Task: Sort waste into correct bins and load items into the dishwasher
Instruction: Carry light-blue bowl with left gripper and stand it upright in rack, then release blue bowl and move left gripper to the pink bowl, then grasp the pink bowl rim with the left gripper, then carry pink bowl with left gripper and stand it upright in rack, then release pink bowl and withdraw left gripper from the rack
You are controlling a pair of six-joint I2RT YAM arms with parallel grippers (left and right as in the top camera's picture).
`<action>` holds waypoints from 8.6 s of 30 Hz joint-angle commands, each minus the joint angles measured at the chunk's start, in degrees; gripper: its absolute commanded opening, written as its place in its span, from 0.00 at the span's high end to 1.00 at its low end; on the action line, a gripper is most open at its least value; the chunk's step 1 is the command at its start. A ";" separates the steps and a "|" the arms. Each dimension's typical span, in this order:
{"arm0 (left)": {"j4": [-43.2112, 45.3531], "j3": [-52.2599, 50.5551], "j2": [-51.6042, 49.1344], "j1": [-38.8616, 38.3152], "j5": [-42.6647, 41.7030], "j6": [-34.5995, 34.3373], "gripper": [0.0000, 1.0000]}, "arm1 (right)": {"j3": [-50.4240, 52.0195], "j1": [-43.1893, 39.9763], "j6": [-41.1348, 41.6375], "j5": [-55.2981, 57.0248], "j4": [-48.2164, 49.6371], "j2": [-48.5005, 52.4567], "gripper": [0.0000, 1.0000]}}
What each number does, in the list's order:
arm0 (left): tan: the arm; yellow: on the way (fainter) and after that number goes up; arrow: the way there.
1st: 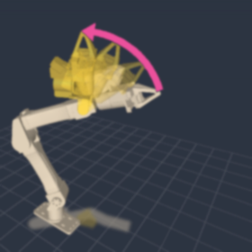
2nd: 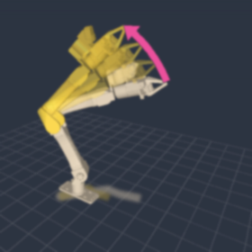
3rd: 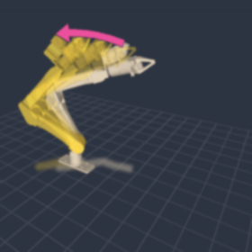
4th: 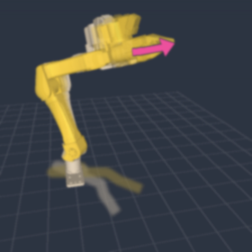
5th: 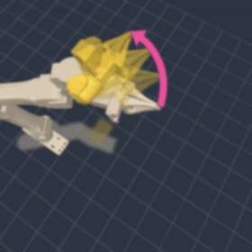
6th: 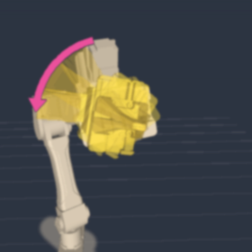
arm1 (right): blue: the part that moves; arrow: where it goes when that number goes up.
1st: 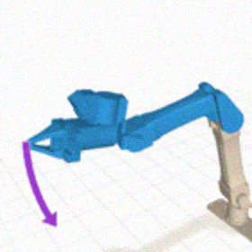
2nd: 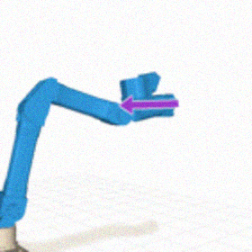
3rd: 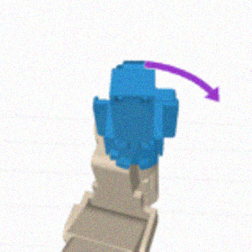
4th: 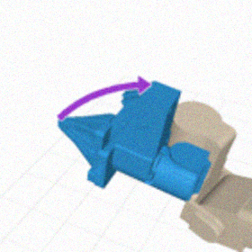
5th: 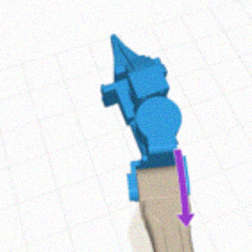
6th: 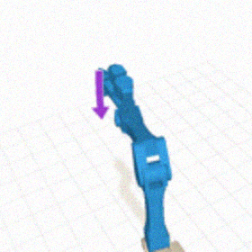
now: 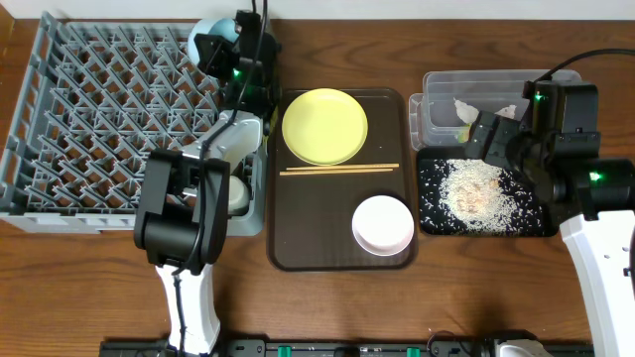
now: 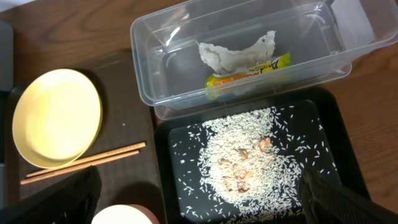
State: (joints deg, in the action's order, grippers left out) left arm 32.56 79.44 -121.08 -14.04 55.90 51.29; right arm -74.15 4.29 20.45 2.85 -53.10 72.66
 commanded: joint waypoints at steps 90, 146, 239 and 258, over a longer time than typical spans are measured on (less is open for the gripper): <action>-74.27 -11.76 25.99 -24.17 -66.66 -91.03 0.28 | -0.17 -0.52 0.72 0.79 -0.11 0.09 0.01; -72.81 -10.05 41.81 -23.45 -46.66 -77.44 0.92 | -0.17 -0.52 0.72 0.79 -0.11 0.09 0.01; -56.89 -10.84 25.51 -16.72 -13.18 -56.19 0.32 | -0.17 -0.52 0.72 0.79 -0.11 0.09 0.01; -57.70 -10.84 26.99 -9.18 -26.80 -59.54 0.32 | -0.17 -0.52 0.72 0.79 -0.11 0.09 0.01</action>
State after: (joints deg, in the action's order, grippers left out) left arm -25.50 67.35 -93.62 -23.97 29.87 -7.55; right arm -74.08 4.29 20.58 3.05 -53.12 72.69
